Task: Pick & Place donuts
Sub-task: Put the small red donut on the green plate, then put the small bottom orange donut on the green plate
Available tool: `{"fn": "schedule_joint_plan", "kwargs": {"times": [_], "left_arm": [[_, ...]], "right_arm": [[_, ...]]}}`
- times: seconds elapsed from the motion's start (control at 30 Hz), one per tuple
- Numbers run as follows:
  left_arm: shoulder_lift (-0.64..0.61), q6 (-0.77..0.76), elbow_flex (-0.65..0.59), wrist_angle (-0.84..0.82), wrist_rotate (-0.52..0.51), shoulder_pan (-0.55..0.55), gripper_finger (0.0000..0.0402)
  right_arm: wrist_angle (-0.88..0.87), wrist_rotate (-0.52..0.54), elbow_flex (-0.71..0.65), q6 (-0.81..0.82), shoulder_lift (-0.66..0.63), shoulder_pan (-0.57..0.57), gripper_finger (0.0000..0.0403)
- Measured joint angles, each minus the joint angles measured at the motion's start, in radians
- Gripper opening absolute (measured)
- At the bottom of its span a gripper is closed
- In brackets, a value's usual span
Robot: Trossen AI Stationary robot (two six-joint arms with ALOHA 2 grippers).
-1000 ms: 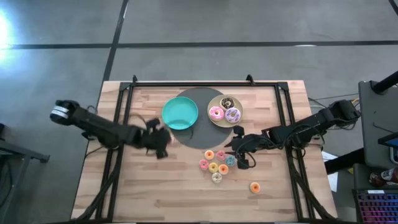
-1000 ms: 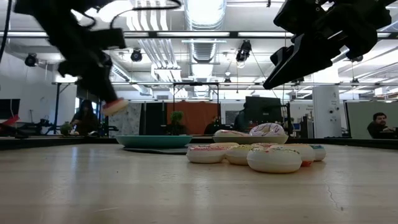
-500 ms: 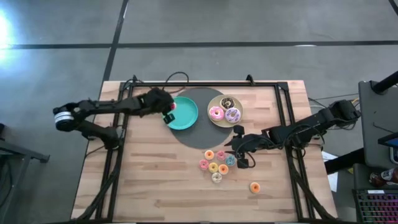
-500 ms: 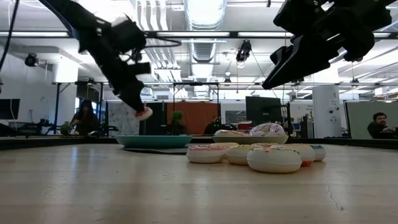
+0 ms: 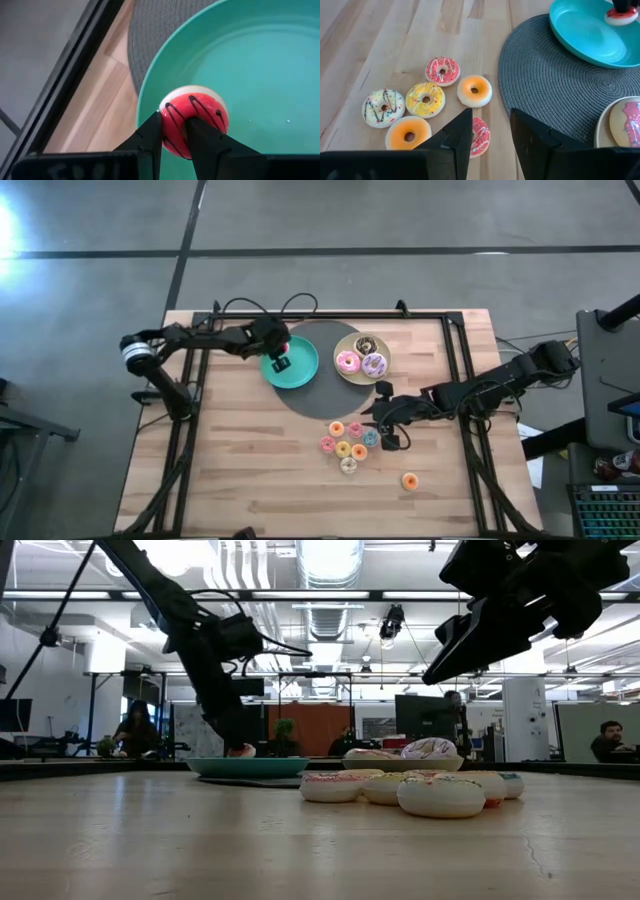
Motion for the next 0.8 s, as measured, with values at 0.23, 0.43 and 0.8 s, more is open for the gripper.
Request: {"fn": "schedule_joint_plan", "kwargs": {"times": [0.23,0.43,0.8], "left_arm": [[0.01,0.0,0.018,-0.001,-0.02,0.0,0.0066],[0.005,0.0,0.018,-0.007,-0.009,0.0,0.009],[-0.009,-0.001,0.018,-0.051,-0.016,0.0,0.015]], "right_arm": [[-0.006,-0.001,0.0,0.008,0.0,0.001,0.0123],[-0.007,-0.001,0.0,0.008,0.0,0.001,0.0123],[-0.007,-0.001,0.0,0.012,0.0,0.001,0.0123]]}}
